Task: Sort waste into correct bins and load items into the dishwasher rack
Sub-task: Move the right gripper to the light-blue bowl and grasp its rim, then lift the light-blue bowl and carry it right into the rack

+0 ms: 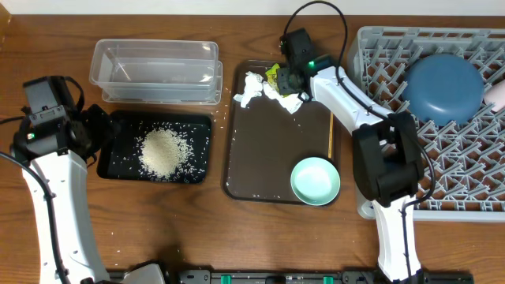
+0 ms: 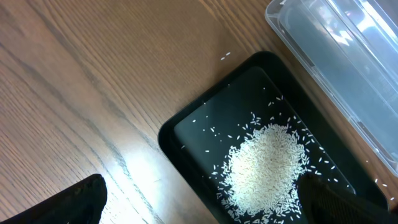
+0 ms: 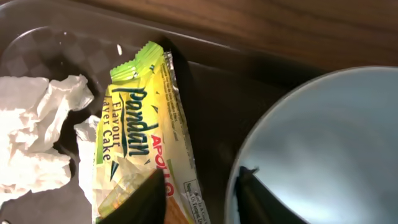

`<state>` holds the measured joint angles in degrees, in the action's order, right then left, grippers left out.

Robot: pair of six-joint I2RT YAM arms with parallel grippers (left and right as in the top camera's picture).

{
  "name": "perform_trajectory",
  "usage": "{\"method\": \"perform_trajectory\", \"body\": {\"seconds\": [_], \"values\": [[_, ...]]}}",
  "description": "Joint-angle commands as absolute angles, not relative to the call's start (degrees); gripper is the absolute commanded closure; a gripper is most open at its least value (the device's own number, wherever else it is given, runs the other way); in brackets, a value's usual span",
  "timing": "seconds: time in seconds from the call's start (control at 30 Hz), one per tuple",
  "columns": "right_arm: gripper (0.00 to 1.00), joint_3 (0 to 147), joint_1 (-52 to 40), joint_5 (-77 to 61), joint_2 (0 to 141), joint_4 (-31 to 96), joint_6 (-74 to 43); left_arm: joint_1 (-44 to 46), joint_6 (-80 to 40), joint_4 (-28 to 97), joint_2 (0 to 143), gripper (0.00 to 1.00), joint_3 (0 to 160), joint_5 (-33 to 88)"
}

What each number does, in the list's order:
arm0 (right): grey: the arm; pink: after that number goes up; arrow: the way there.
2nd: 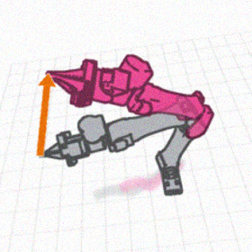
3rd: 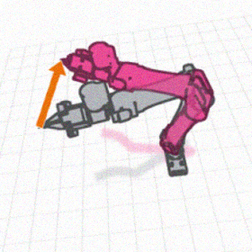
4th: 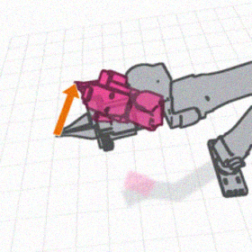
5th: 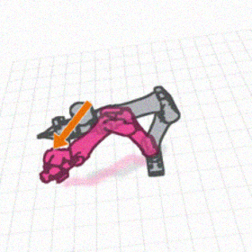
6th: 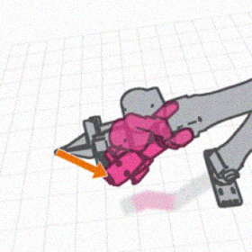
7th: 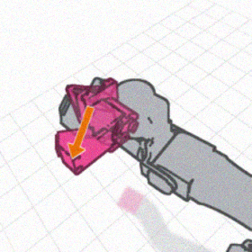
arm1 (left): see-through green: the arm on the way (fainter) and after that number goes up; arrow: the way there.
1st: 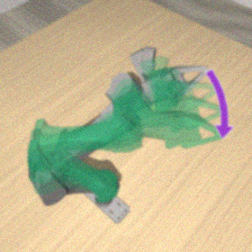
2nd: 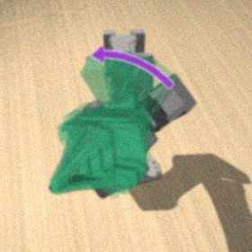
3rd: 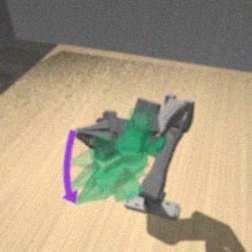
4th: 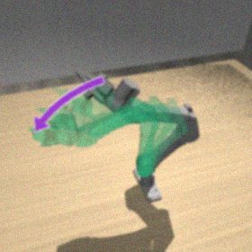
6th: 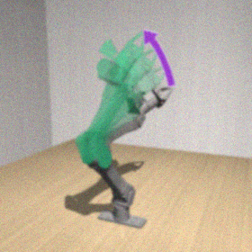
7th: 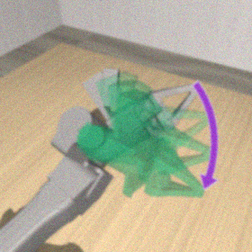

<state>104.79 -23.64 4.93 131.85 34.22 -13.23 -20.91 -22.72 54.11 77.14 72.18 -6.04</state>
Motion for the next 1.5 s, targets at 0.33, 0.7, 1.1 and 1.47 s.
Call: {"method": "perform_trajectory", "body": {"seconds": [0.33,0.7,1.1,1.47], "values": [[0.9,106.24,-23.64,6.2,130.91,36.73,-14.59,-21.15,-22.81,54.35,76.84,0.0,73.34,-6.7],[0.99,107.57,-23.55,5.74,121.49,39.77,-14.57,-21.15,-22.81,54.35,76.84,0.0,73.34,-6.72],[0.99,107.57,-22.13,-1.74,116.92,43.68,-14.85,-21.15,-22.81,54.35,76.84,0.0,73.34,-6.7],[0.99,107.57,-1.17,-33.54,108.4,46.0,-16.45,-21.15,-22.81,54.35,76.84,0.0,73.34,-6.7]]}}
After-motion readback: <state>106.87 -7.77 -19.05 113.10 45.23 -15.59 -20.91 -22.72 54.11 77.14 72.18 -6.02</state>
